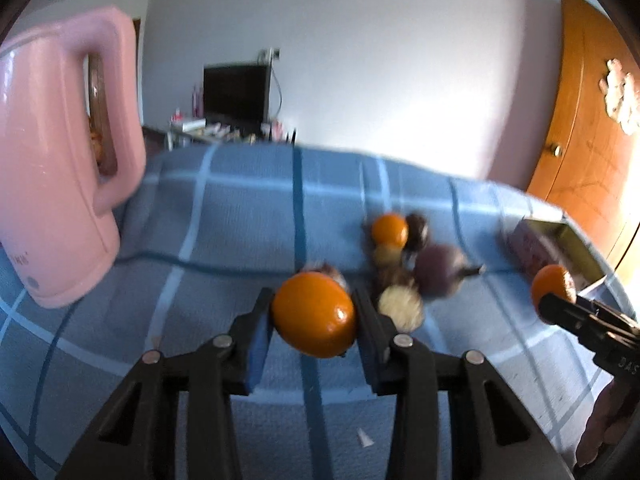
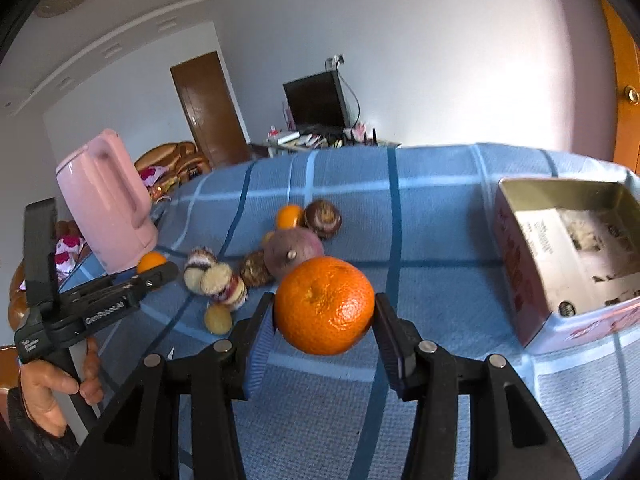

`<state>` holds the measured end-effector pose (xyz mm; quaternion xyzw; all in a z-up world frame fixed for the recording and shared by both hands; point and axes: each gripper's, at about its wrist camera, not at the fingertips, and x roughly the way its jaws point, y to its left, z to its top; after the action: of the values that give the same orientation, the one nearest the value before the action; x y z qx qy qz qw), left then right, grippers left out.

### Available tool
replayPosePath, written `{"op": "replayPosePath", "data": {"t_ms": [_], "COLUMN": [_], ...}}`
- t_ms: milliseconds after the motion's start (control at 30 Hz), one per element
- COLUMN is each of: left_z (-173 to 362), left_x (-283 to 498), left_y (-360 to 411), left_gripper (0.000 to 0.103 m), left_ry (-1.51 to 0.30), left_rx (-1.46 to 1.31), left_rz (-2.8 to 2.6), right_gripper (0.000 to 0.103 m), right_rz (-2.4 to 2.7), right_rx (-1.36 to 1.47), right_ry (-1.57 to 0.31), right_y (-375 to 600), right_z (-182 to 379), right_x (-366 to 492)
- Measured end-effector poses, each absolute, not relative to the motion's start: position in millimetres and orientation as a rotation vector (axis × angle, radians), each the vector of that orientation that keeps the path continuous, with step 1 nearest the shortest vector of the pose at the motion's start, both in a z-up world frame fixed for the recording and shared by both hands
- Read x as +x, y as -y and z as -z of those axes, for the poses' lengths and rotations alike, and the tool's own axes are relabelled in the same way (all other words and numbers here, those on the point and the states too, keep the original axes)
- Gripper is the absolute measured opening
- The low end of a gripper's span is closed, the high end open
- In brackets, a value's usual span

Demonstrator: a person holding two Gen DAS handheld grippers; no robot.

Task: Organize fruits
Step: 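Carry both oranges into the pink tin box and open both grippers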

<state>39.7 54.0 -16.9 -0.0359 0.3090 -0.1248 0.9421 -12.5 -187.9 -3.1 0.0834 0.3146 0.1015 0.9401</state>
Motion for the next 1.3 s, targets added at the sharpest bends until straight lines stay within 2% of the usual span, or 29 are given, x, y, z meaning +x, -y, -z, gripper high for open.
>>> {"op": "replayPosePath", "data": {"t_ms": [200,600,1000,1300], "left_z": [1,-6,-23,-24], "left_x": [20,-5,-3,5], "left_y": [-38,44,151,228], "left_gripper": [0.040,0.040,0.040,0.040], "left_ry": [-0.486,-0.438,-0.435,-0.466], "left_rx": [-0.094,-0.023,-0.003,0.027], "left_rz": [0.278,0.363,0.527,0.619], "right_gripper": [0.050,0.050,0.050,0.050], "right_rz": [-0.157,-0.069,0.118,0.191], "right_rx": [0.106,0.049,0.041,0.112], "right_ry": [-0.542,-0.418,-0.423,-0.504], "right_y": [196,256,346,408], "right_z": [-12,-28,-26,-16], "right_x": [-19,-38,-40,-31]}}
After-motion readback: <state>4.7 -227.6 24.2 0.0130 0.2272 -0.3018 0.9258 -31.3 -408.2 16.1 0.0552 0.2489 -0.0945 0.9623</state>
